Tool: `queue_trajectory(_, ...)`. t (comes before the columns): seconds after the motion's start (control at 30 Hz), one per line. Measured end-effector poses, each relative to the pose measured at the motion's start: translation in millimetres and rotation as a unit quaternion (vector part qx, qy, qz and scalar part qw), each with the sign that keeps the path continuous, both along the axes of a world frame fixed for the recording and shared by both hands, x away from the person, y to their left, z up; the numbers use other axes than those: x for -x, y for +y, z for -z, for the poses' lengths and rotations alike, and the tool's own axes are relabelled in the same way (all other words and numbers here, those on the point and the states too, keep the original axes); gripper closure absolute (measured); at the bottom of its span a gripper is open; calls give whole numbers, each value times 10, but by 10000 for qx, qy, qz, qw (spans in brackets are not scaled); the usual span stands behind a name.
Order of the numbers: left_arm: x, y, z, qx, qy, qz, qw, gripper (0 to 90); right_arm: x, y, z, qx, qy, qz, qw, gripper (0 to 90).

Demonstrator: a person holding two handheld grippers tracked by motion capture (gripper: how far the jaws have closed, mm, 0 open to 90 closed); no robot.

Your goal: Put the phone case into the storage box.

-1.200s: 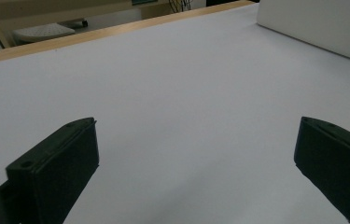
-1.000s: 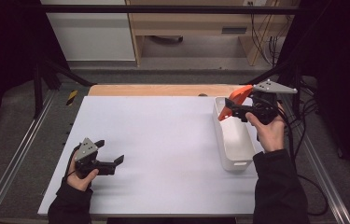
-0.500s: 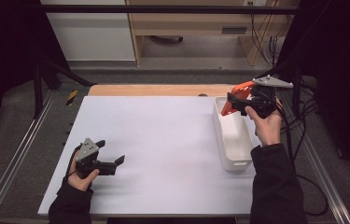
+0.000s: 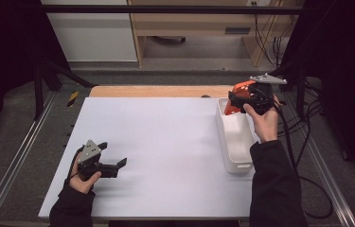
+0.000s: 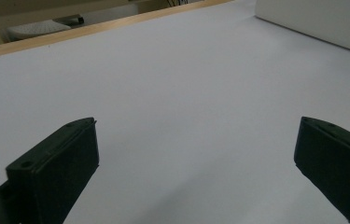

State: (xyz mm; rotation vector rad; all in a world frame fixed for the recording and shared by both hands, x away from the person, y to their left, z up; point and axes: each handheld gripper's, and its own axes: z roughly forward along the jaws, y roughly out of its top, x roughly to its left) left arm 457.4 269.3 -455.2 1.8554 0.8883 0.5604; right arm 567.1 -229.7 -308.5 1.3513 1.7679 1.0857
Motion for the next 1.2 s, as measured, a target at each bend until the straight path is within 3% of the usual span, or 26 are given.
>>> queue_trajectory(0.53,-5,-3,8,3,3,22,10000,0,-215,31,77,118,4,274,9996,155)
queue_trajectory(0.83,-11,-4,17,-13,9,26,10000,0,-323,17,122,-24,130,371,9992,157)
queue_trajectory(1.2,-15,-8,23,-28,18,41,10000,0,-479,17,268,-33,269,471,9985,158)
